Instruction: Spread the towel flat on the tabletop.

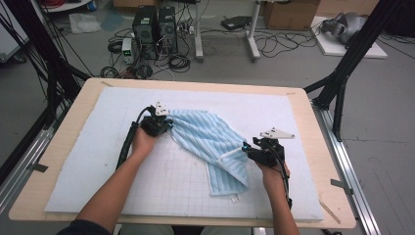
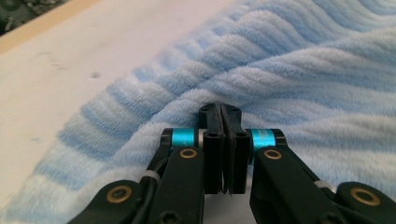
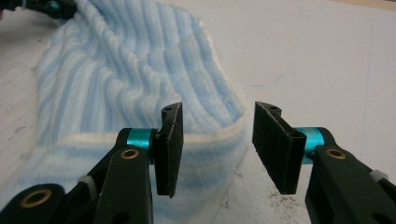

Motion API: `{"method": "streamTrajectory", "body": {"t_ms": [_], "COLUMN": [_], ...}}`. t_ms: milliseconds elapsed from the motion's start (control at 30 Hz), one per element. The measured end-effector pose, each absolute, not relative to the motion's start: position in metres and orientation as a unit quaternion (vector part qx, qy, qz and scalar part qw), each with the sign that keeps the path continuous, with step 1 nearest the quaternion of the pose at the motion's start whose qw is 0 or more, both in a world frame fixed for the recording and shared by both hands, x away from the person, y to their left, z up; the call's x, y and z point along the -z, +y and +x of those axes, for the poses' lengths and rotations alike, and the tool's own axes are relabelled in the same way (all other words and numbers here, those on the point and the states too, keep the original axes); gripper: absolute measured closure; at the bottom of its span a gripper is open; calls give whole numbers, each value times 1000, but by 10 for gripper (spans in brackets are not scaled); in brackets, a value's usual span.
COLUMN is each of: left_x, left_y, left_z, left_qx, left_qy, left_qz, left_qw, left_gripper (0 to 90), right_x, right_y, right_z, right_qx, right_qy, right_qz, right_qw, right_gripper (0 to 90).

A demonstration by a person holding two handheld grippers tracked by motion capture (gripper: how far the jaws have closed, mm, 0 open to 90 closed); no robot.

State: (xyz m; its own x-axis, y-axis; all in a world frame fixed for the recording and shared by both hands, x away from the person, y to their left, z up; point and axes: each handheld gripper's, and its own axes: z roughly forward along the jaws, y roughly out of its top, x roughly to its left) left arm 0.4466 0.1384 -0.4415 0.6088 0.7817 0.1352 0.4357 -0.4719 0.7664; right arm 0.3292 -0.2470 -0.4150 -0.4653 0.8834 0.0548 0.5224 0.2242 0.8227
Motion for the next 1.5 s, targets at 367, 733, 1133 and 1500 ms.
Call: {"method": "streamTrajectory", "body": {"t_ms": [367, 733, 1133, 1500], "left_x": [438, 436, 435, 436], "left_y": [165, 190, 194, 183], "left_z": [459, 437, 418, 399], "left_qx": [-222, -222, -214, -210], "left_qy": [436, 443, 430, 399], "left_qz": [770, 751, 759, 772], "left_qw": [410, 435, 441, 449], "left_gripper": [563, 410, 410, 420], "right_x": [411, 409, 427, 414], "right_y": [-225, -194, -156, -219], "right_z": [324, 320, 322, 309], "right_qx": [-443, -464, -351, -356], "right_qy": [761, 794, 851, 803], "right_qz": [431, 368, 357, 432], "right_qw": [198, 139, 159, 207], "right_gripper": [506, 442, 822, 835]}}
